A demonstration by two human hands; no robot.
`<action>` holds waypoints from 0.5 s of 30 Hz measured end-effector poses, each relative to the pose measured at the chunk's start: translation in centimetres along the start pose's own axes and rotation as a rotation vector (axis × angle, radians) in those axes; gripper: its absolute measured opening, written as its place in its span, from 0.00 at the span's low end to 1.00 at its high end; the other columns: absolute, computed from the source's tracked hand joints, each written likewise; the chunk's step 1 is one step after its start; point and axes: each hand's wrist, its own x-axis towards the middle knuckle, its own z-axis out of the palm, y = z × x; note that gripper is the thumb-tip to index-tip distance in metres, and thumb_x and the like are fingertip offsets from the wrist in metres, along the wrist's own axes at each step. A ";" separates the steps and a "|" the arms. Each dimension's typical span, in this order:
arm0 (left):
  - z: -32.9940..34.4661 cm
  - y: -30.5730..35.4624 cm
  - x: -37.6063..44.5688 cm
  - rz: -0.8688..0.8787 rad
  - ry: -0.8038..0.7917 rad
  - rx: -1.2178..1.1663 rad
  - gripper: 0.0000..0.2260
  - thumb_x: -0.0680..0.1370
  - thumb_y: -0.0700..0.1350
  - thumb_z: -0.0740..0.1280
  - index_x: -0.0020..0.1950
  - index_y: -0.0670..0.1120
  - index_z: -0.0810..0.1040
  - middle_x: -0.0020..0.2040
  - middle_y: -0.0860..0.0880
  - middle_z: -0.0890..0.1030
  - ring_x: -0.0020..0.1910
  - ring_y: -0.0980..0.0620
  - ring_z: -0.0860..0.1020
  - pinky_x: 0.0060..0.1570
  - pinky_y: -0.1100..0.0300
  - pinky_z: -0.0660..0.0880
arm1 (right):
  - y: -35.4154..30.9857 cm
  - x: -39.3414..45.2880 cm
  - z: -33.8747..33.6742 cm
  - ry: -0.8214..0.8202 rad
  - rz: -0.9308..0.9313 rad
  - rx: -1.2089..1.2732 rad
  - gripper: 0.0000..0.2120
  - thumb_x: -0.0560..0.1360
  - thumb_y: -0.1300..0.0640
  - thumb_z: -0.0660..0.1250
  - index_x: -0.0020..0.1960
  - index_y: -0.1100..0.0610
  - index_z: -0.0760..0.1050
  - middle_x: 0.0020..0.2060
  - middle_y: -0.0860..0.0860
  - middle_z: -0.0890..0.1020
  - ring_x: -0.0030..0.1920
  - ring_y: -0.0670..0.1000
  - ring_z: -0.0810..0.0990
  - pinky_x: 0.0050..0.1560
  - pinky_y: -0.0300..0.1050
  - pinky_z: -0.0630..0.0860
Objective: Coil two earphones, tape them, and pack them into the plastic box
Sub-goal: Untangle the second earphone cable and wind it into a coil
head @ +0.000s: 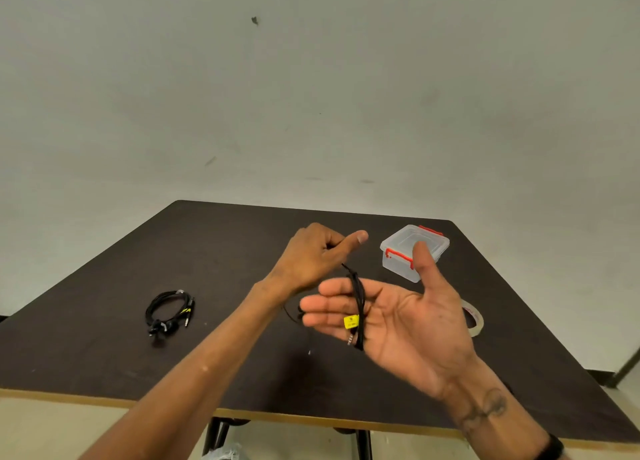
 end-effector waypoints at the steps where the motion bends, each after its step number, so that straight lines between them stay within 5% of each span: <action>1: 0.4 0.0 -0.2 -0.044 -0.016 -0.064 0.32 0.83 0.61 0.65 0.28 0.41 0.62 0.24 0.48 0.65 0.25 0.51 0.63 0.32 0.55 0.66 | -0.2 0.2 0.2 -0.027 -0.029 0.063 0.58 0.77 0.21 0.49 0.75 0.77 0.64 0.72 0.78 0.67 0.75 0.75 0.68 0.81 0.66 0.57; 4: 2.4 -1.7 -0.9 -0.107 -0.038 -0.090 0.23 0.84 0.51 0.67 0.30 0.48 0.69 0.28 0.53 0.70 0.28 0.56 0.67 0.35 0.57 0.70 | -0.7 0.9 0.8 -0.058 -0.141 0.179 0.58 0.77 0.22 0.53 0.77 0.76 0.59 0.75 0.77 0.62 0.78 0.75 0.61 0.83 0.65 0.52; 6: 4.1 -2.6 -1.5 -0.125 -0.020 -0.070 0.11 0.82 0.45 0.67 0.44 0.39 0.79 0.38 0.44 0.76 0.37 0.55 0.72 0.42 0.54 0.72 | -1.0 1.4 1.1 -0.028 -0.223 0.198 0.57 0.78 0.22 0.53 0.78 0.75 0.58 0.77 0.75 0.61 0.79 0.73 0.61 0.83 0.64 0.49; 8: 5.1 -2.0 -2.1 -0.144 0.008 -0.078 0.12 0.76 0.48 0.62 0.46 0.40 0.80 0.42 0.43 0.82 0.40 0.49 0.78 0.41 0.50 0.74 | -1.3 1.7 1.2 0.022 -0.302 0.174 0.56 0.78 0.22 0.52 0.79 0.73 0.60 0.77 0.73 0.64 0.79 0.71 0.63 0.83 0.63 0.49; 10: 5.3 -0.9 -2.7 -0.162 -0.008 -0.089 0.12 0.75 0.48 0.59 0.35 0.49 0.78 0.31 0.52 0.80 0.32 0.53 0.77 0.35 0.54 0.73 | -1.9 1.9 1.1 0.074 -0.377 0.155 0.55 0.78 0.23 0.51 0.78 0.72 0.62 0.76 0.72 0.66 0.78 0.70 0.65 0.83 0.61 0.51; 15: 5.0 0.6 -4.7 -0.153 -0.079 0.009 0.32 0.87 0.61 0.54 0.30 0.49 0.81 0.21 0.56 0.74 0.24 0.59 0.73 0.37 0.59 0.70 | -3.4 1.6 -0.2 0.285 -0.516 0.001 0.52 0.78 0.23 0.47 0.78 0.68 0.65 0.73 0.67 0.74 0.76 0.66 0.72 0.82 0.61 0.55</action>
